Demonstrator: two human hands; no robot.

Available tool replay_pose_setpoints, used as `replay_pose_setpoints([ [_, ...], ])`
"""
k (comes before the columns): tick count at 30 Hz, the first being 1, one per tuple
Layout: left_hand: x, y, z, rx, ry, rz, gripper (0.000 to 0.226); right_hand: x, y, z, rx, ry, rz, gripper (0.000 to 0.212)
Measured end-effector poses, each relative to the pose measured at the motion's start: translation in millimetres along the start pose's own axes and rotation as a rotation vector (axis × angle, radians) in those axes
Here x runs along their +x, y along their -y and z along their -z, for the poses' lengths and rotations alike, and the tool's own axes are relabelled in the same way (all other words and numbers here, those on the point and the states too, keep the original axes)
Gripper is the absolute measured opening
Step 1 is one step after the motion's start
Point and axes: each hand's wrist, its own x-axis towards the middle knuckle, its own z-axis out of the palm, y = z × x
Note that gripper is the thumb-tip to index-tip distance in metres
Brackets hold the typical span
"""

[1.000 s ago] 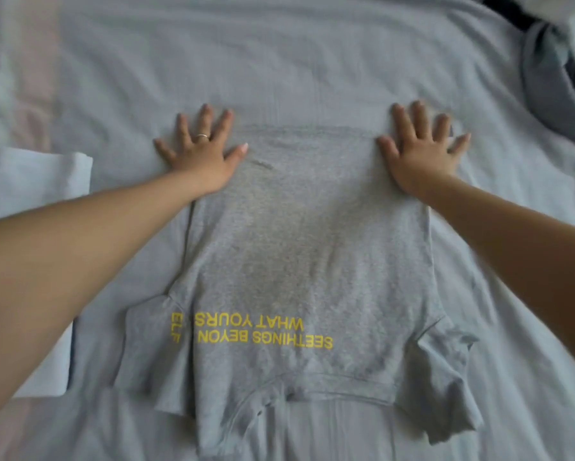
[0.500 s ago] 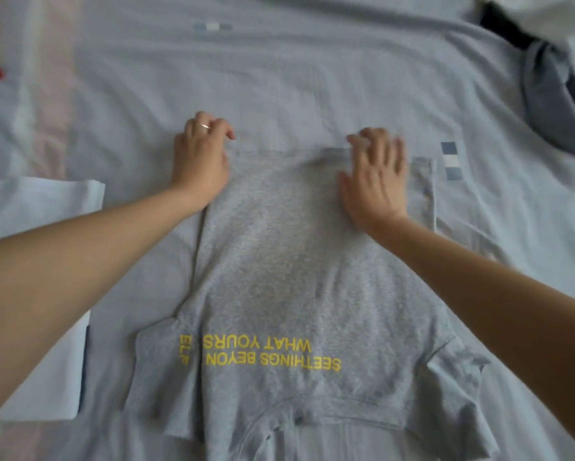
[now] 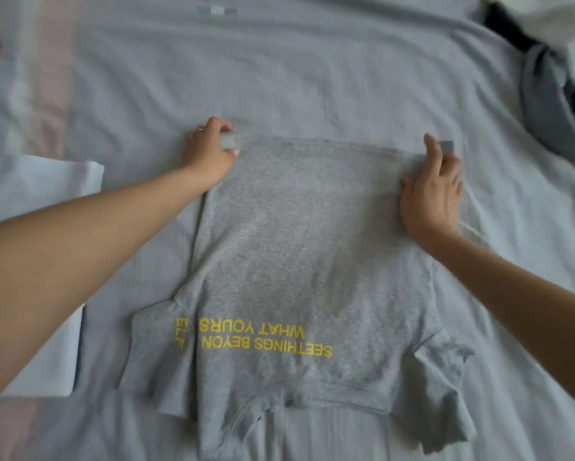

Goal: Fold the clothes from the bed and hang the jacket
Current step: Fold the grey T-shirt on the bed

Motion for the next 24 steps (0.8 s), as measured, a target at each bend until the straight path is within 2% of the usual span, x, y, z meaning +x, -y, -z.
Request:
replay_pose_setpoints([
  [2,4,0,7,-0.106,-0.02,0.009,0.032,-12,11,-7,0.03,-0.015,0.003,0.067],
  [4,4,1,14,-0.139,-0.077,-0.017,0.027,-19,13,-14,-0.062,0.042,0.059,0.067],
  [6,-2,2,18,-0.123,-0.142,-0.054,0.03,-21,11,-18,-0.159,0.044,0.106,0.063],
  [8,-18,3,14,0.02,-0.207,-0.152,0.043,-26,13,-20,-0.207,0.005,0.214,0.059],
  [10,-48,-4,0,0.227,-0.166,-0.362,0.054,-45,18,-25,-0.185,0.067,0.539,0.053],
  [12,-78,-6,-17,0.377,-0.002,-0.645,0.06,-67,13,-33,-0.267,0.179,0.921,0.05],
  [13,-91,0,-25,0.454,0.081,-0.712,0.062,-73,3,-35,-0.323,0.242,0.998,0.052],
  [14,-97,10,-28,0.528,0.121,-0.713,0.064,-72,-9,-32,-0.377,0.275,0.985,0.054],
  [15,-100,18,-30,0.577,0.139,-0.651,0.065,-65,-24,-27,-0.412,0.248,0.895,0.056],
  [16,-103,26,-29,0.596,0.141,-0.567,0.065,-62,-39,-23,-0.402,0.201,0.732,0.057],
  [19,-102,19,-23,0.607,0.122,-0.329,0.063,-49,-64,0,-0.299,0.18,0.086,0.06],
  [20,-100,12,-24,0.588,0.11,-0.249,0.061,-46,-59,1,-0.276,0.146,-0.032,0.061],
  [21,-111,1,-27,0.564,0.097,-0.196,0.06,-58,-53,5,-0.274,0.106,-0.088,0.062],
  [22,-116,-10,-29,0.539,0.078,-0.193,0.061,-63,-36,0,-0.254,0.053,-0.07,0.064],
  [24,-158,-29,-41,0.492,0.126,-0.337,0.062,-105,-13,-2,-0.219,0.033,0.113,0.068],
])
